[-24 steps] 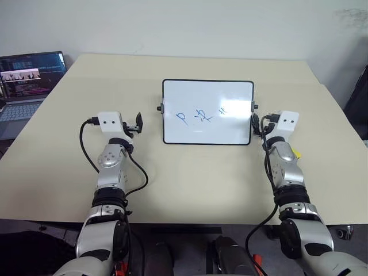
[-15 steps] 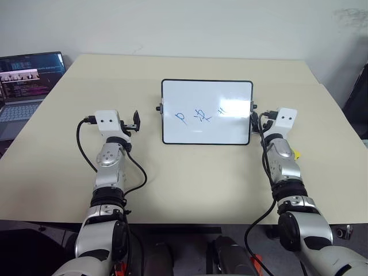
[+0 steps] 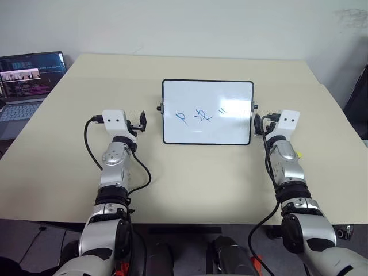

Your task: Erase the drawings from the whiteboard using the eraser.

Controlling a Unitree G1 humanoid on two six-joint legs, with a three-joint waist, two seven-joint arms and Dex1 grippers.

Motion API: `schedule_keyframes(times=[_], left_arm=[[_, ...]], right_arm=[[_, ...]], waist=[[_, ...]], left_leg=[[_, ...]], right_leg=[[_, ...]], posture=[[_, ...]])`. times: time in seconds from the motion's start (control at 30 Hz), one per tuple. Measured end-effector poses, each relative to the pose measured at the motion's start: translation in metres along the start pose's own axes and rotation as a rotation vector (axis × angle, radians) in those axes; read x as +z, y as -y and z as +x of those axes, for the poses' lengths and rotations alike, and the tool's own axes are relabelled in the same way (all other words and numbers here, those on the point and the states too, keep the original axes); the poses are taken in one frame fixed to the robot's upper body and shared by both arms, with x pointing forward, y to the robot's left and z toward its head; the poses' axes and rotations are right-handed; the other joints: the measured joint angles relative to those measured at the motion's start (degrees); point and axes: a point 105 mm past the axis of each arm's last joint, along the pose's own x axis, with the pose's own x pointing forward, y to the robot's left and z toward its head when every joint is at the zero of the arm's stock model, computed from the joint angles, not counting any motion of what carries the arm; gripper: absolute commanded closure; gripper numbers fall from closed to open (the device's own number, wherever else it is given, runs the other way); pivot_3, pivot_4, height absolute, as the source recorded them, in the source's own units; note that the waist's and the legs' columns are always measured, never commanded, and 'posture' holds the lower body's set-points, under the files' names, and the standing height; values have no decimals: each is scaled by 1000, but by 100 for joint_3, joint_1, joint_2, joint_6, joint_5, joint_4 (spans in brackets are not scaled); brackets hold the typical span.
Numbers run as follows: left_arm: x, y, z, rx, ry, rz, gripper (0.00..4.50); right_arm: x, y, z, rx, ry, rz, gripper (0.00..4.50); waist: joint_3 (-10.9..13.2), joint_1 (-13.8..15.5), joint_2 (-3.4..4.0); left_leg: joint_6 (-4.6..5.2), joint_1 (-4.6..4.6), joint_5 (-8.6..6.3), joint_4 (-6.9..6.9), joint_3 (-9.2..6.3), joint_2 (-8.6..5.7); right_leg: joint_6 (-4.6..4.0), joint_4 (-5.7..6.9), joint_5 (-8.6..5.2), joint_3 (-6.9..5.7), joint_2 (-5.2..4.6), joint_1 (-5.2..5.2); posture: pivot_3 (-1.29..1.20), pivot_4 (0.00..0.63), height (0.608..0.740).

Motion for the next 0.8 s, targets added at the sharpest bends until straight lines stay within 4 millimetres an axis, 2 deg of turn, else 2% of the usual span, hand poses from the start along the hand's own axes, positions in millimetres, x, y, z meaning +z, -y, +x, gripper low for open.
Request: schedule_keyframes(times=[0.17, 0.27, 0.37, 0.43, 0.47, 0.57, 0.63, 0.7, 0.8], left_arm=[[-1, 1, -1, -1, -2, 1, 0], [2, -1, 0, -5, 2, 4, 0], [19, -13, 0, -14, 21, 45, 0], [38, -19, -2, -61, 44, 93, 0], [50, -18, -5, -141, 49, 109, 0], [92, 1, -20, -452, 62, 129, 0], [111, 22, -31, -630, 76, 74, 0], [119, 61, -48, -859, 64, 11, 0], [109, 116, -70, -1122, 11, -43, 0]], right_arm=[[-5, -1, -6, 6, -10, 13, 32], [5, -4, -6, 26, 18, 9, 32], [23, -5, -7, 61, 61, -21, 32], [30, -3, -11, 77, 61, -43, 32], [31, 0, -14, 90, 38, -65, 32], [39, 30, -23, 96, -90, -134, 32], [50, 46, -29, 118, -145, -167, 32], [60, 59, -39, 167, -218, -212, 32], [71, 74, -51, 225, -315, -264, 32]], waist=[[0, -3, 0], [0, -3, 1], [1, -5, 1], [1, -1, 1], [3, 2, 4], [12, 46, 18], [11, 91, 26], [11, 134, 26], [11, 158, 27]], left_leg=[[0, 0, 0, 0, 0, 0], [0, 0, 0, 0, 0, 0], [0, -1, 0, -1, -6, 1], [-1, -3, 0, -3, -8, 2], [-1, -7, 0, -3, -12, 2], [-2, -11, 0, -2, -16, -3], [-1, -3, 0, -1, -20, -6], [0, -1, 0, 0, -23, -6], [0, 1, -1, 5, -23, -6]], right_leg=[[0, 1, 0, 0, 0, 0], [0, 1, 0, 0, 0, 0], [-2, 0, -2, -4, 1, 0], [-7, 0, -5, -6, 1, 0], [-10, 0, -6, -10, 1, -1], [-14, -2, -12, -18, -7, 0], [-12, -1, -19, -24, -8, 12], [-11, -1, -21, -26, -7, 15], [-8, -3, -23, -24, -4, 19]], posture=[[0, 150, 740], [0, 150, 740], [0, 150, 740], [0, 150, 740], [0, 150, 740], [0, 150, 740], [0, 150, 740], [0, 150, 740], [0, 150, 740]])
